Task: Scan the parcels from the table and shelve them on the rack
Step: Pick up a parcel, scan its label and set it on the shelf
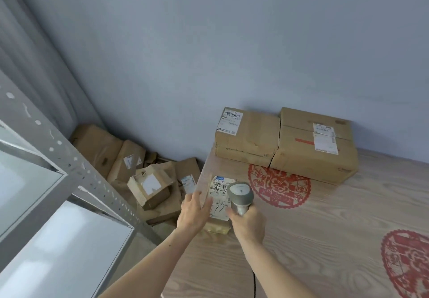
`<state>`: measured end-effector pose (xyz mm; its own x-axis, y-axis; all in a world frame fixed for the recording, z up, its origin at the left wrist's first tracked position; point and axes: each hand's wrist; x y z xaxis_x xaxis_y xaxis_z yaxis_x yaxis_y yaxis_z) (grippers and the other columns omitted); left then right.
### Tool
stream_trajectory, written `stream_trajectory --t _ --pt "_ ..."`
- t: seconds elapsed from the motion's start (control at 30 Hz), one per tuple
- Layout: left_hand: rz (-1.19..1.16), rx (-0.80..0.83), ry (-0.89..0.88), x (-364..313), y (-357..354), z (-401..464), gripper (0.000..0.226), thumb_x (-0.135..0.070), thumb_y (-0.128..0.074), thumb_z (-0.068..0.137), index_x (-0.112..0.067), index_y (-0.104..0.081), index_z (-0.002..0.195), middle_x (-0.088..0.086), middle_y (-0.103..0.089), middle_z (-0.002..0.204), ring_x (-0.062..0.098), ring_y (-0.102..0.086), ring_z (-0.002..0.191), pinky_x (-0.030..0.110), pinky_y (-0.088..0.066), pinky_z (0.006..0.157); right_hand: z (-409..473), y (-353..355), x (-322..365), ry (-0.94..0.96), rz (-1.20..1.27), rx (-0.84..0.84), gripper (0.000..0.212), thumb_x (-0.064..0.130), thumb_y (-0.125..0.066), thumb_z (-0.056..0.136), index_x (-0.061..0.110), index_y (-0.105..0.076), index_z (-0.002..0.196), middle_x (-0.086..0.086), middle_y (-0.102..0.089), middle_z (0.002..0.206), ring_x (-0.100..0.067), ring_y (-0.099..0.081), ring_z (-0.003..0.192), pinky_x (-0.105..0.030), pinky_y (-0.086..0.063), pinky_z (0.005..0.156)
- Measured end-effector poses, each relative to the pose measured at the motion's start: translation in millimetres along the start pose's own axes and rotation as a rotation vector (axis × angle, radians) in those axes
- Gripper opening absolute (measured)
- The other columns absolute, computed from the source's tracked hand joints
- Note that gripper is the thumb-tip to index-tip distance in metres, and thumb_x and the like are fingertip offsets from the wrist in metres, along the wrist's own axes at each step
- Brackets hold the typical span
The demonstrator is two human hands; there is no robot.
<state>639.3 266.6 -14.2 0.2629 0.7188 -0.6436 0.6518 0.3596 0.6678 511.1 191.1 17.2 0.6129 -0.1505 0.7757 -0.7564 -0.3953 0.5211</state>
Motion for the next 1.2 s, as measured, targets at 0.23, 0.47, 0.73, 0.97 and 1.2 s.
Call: stream_trajectory --t 0.23,0.47,0.73,0.97,1.2 --pt "-0.108 0.200 0.050 11.9 -7.9 34.6 0.039 -0.051 -0.039 0.100 -0.021 -0.048 0.124 0.009 -0.052 0.125 0.025 -0.044 0.119 0.043 -0.040 0.102 14.7 -21.5 -9.3 -0.040 -0.053 -0.100 0.024 0.036 -0.079 0.077 0.021 -0.061 0.078 0.007 -0.068 0.071 -0.019 -0.063 0.069 -0.028 -0.041 0.055" --pt "0.077 0.279 -0.055 9.4 -14.1 45.6 0.050 -0.067 -0.011 0.092 -0.028 -0.042 0.097 0.000 -0.051 0.108 0.024 -0.042 0.114 0.041 -0.032 0.105 25.0 -24.7 -19.0 -0.046 -0.072 -0.082 0.027 0.039 -0.081 0.073 0.019 -0.064 0.079 0.004 -0.070 0.071 -0.022 -0.065 0.070 -0.031 -0.046 0.057" --pt "-0.043 0.272 -0.088 4.1 -19.6 27.2 0.037 -0.043 -0.021 0.107 -0.025 -0.049 0.125 -0.003 -0.051 0.123 0.019 -0.039 0.122 0.038 -0.028 0.109 25.3 -19.1 -21.7 -0.047 -0.053 -0.038 0.025 0.035 -0.080 0.072 0.016 -0.064 0.074 0.003 -0.068 0.066 -0.022 -0.066 0.068 -0.032 -0.049 0.059" --pt "-0.505 0.260 -0.016 -7.3 -20.8 -9.2 0.043 -0.061 -0.031 0.102 -0.042 -0.036 0.140 -0.014 -0.056 0.131 0.003 -0.053 0.121 0.023 -0.044 0.094 14.6 3.4 -23.6 0.009 -0.029 -0.019 0.024 0.033 -0.079 0.070 0.016 -0.062 0.072 0.000 -0.068 0.066 -0.027 -0.066 0.070 -0.034 -0.050 0.061" --pt "-0.591 0.146 -0.014 -20.4 -26.0 -58.7 0.064 -0.084 -0.034 0.077 -0.048 -0.037 0.130 -0.011 -0.054 0.135 0.008 -0.051 0.126 0.044 -0.041 0.112 -11.4 39.5 -24.5 0.124 -0.009 0.033 0.024 0.033 -0.081 0.072 0.018 -0.063 0.073 0.004 -0.067 0.064 -0.023 -0.066 0.066 -0.037 -0.055 0.063"
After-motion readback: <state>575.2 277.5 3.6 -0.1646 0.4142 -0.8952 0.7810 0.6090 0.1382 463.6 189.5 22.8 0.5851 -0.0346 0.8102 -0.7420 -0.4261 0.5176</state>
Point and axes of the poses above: each hand's wrist, its own z-axis towards the middle knuckle, its own y-axis out of the back of the hand, x = y × z
